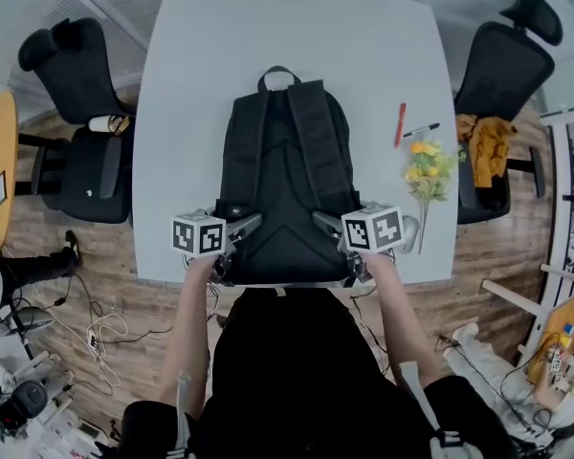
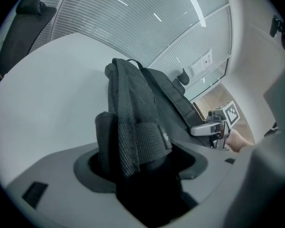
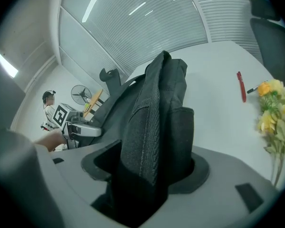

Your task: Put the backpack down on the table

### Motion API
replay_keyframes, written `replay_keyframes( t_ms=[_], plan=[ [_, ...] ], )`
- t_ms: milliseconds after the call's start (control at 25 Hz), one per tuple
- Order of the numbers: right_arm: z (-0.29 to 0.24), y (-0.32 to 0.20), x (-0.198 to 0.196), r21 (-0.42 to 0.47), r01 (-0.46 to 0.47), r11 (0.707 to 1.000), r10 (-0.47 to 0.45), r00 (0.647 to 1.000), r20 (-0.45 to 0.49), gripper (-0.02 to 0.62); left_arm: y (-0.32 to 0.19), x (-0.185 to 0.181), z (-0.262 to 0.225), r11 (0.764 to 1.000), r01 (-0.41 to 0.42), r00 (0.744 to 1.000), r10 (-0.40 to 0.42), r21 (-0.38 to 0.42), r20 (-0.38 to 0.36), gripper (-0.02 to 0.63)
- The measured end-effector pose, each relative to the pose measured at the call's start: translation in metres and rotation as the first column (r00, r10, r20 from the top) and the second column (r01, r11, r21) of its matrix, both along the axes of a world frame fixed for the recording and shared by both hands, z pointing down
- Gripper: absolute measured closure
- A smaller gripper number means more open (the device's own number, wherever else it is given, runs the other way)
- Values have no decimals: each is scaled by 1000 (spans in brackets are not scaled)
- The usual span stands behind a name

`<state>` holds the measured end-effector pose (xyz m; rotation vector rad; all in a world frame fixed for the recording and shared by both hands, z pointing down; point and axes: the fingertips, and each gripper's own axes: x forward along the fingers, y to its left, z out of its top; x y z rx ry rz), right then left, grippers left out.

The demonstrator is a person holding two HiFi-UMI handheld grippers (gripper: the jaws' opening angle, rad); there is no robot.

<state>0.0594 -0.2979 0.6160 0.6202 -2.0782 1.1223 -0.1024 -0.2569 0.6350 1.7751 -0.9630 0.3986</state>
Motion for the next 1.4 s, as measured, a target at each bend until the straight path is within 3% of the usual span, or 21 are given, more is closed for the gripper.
replay_keyframes(
  t_ms=[400, 760, 1120, 1400],
  plan=[
    [-6, 0, 1, 51, 8, 999, -7, 1000, -25, 243, 5, -2, -9, 1000, -14, 996, 13, 13, 88, 278],
    [-25, -7, 15, 132, -12, 991, 18, 999, -48, 215, 8, -20, -27, 997, 39, 991, -46, 63, 126, 252],
    [-65, -2, 29, 275, -74, 959, 90, 995, -48, 216, 18, -37, -60, 984, 15, 973, -55, 177, 223, 252],
    [-102, 19, 22, 373, -96, 923, 111, 994, -19, 227, 25, -35, -104, 951, 6, 976, -72, 308, 203, 252]
  ],
)
